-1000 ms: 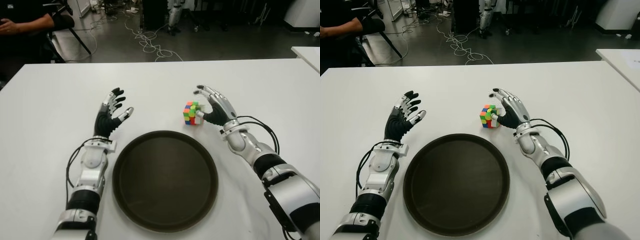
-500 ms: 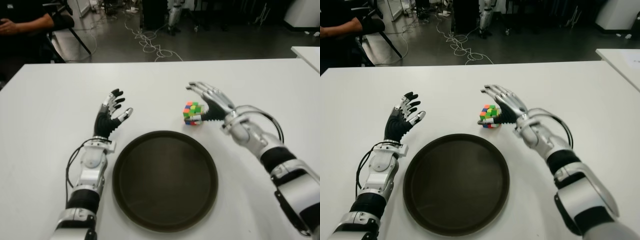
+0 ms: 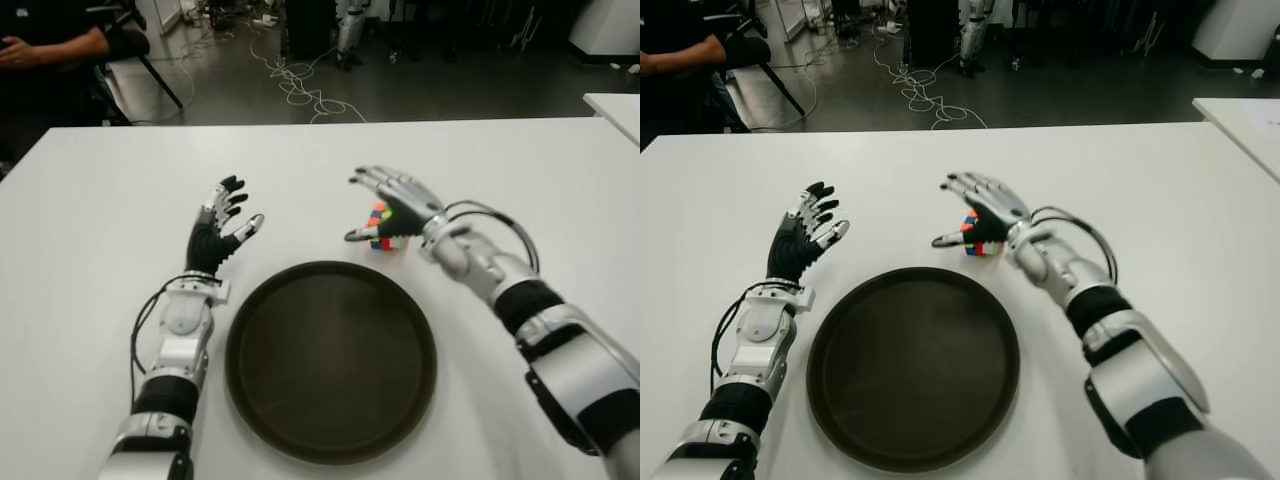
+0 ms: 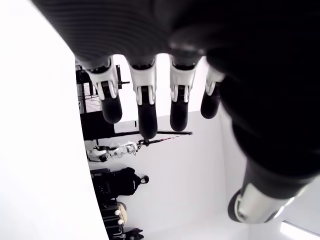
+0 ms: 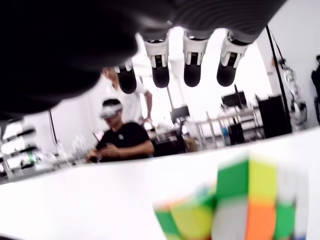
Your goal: Pick up the Rubik's Cube and put it in the plate
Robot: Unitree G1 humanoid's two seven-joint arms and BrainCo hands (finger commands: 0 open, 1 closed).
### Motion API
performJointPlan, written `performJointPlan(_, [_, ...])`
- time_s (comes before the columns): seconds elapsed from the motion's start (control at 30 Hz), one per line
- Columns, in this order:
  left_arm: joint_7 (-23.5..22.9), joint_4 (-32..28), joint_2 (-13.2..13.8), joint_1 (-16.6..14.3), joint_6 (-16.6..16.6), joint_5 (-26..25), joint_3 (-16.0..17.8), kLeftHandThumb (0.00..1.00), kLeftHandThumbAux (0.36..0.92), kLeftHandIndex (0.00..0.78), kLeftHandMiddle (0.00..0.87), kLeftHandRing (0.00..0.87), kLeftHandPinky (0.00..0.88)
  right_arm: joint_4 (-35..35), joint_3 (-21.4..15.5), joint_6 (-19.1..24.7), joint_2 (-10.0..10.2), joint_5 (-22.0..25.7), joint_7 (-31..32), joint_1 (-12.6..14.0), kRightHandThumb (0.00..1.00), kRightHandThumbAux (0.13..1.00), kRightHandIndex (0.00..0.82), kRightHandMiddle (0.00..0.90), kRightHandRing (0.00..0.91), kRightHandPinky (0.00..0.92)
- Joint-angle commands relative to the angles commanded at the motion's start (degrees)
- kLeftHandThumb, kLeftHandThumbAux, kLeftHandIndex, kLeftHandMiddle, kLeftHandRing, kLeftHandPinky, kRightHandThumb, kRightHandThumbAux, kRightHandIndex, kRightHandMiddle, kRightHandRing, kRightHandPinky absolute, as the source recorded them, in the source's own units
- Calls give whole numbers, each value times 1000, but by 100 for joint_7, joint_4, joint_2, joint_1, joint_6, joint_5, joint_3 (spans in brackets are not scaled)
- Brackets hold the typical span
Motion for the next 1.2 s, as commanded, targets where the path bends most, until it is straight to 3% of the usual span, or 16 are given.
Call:
performJointPlan(0.53, [28, -137, -20, 64, 56, 22, -1, 25, 739, 86, 158, 140, 124, 221, 224, -6, 51, -63, -166, -102, 0, 375, 0, 0, 0, 0])
performJointPlan(0.93, [9, -152, -6, 66, 115, 19, 3, 21, 736, 97, 164, 147, 126, 307, 184, 141, 36, 7, -135, -163, 0, 426, 0, 0, 0, 0])
performJointPlan(1.2, [26, -187, -3, 82, 170, 45, -9, 22, 721, 94, 164, 150, 129, 587, 140, 480, 166, 41, -268, -255, 0, 505, 0, 0, 0, 75])
